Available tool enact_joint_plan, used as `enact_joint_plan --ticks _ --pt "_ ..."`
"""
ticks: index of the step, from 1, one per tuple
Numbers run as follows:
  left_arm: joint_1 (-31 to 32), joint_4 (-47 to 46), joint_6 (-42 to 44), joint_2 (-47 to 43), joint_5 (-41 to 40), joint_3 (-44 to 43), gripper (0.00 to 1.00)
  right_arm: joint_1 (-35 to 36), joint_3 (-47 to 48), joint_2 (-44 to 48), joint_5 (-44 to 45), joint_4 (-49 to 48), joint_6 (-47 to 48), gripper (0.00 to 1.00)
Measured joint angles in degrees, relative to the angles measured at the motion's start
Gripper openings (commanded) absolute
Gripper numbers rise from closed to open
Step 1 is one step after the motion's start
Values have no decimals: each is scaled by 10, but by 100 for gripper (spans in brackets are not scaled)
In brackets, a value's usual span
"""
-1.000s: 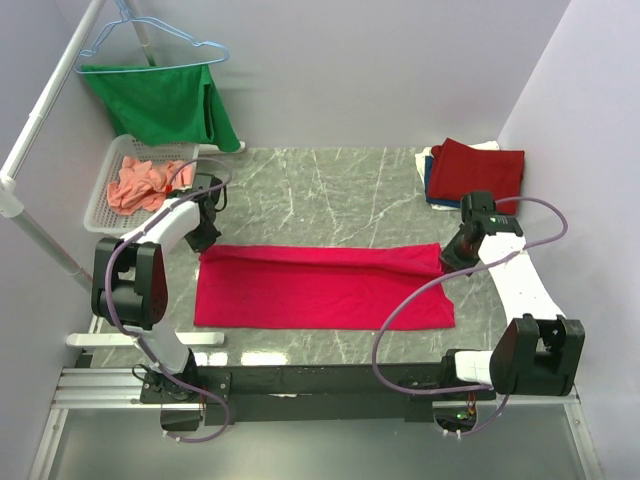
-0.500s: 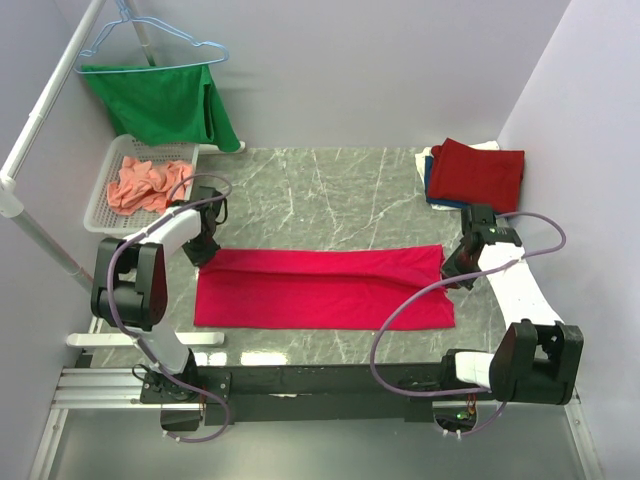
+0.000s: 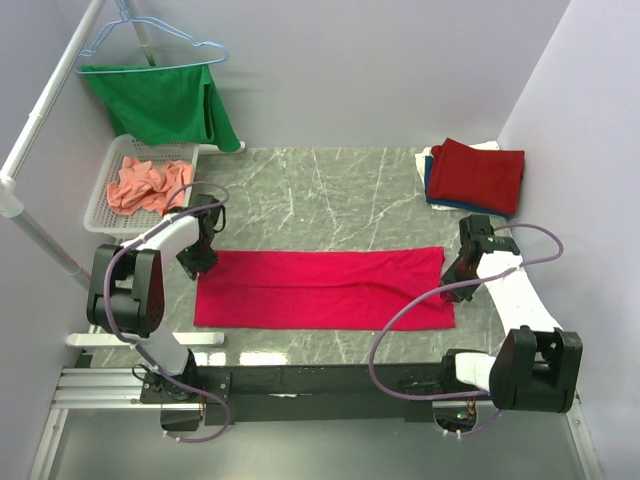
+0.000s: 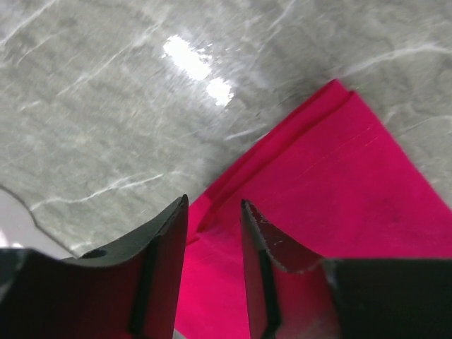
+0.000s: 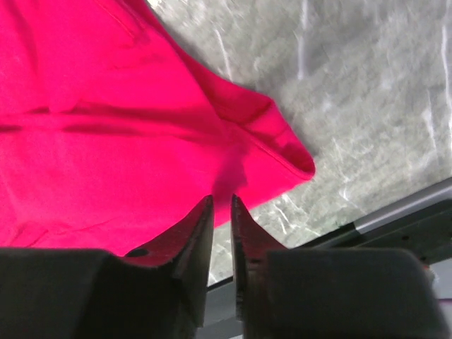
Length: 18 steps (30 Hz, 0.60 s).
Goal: Fold and stack the t-shirts
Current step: Fold the tshirt
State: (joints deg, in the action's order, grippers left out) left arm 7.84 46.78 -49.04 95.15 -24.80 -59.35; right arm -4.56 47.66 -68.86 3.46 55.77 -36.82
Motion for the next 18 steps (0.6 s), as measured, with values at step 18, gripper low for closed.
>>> enact_joint_plan --ticks 18 --pt "2 -28 0 -50 38 -5 41 -2 59 -13 -21 -2 23 32"
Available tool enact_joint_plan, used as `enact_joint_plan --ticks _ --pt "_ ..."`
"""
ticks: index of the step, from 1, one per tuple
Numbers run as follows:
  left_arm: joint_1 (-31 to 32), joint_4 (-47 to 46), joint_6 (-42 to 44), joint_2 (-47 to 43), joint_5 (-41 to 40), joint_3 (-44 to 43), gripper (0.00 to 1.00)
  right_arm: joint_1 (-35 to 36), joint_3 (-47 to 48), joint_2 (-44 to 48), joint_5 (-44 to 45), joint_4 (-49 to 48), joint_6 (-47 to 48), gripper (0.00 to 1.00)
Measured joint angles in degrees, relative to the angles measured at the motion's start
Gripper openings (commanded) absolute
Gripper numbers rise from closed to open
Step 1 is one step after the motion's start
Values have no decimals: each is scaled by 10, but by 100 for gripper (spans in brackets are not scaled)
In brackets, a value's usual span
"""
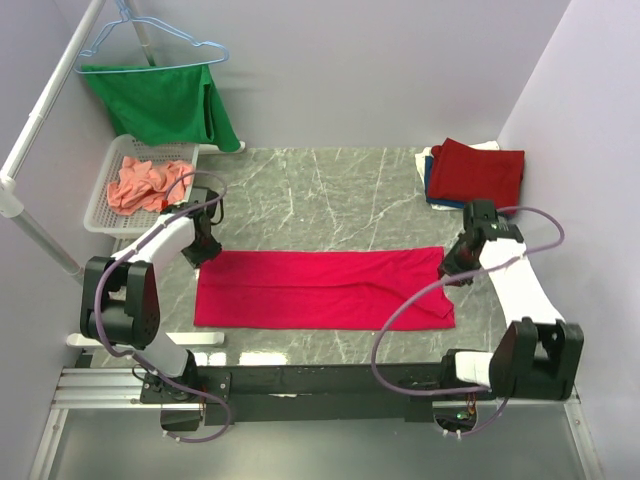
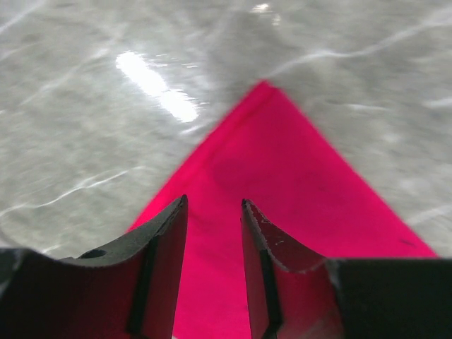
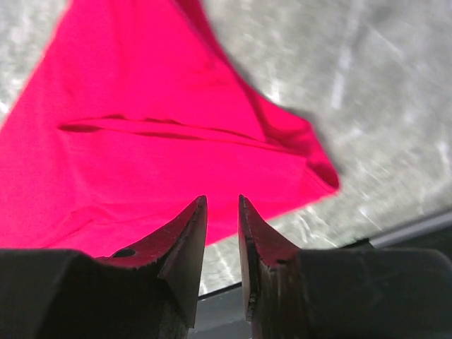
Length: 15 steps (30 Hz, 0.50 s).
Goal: Fold and stack the t-shirts
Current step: Fold the tshirt
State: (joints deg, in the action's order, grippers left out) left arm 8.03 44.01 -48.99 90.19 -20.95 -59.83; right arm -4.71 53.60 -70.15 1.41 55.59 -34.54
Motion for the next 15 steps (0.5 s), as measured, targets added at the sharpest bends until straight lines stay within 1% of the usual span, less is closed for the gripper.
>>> enact_joint_plan --ticks 3,7,15 --pt "4 -19 10 0 26 -7 41 1 21 -43 -24 -18 8 33" --pt "16 -40 24 9 58 -26 41 15 41 -77 -48 -42 10 34" --pt "42 -54 41 56 91 -59 40 117 90 -171 -69 -80 7 35"
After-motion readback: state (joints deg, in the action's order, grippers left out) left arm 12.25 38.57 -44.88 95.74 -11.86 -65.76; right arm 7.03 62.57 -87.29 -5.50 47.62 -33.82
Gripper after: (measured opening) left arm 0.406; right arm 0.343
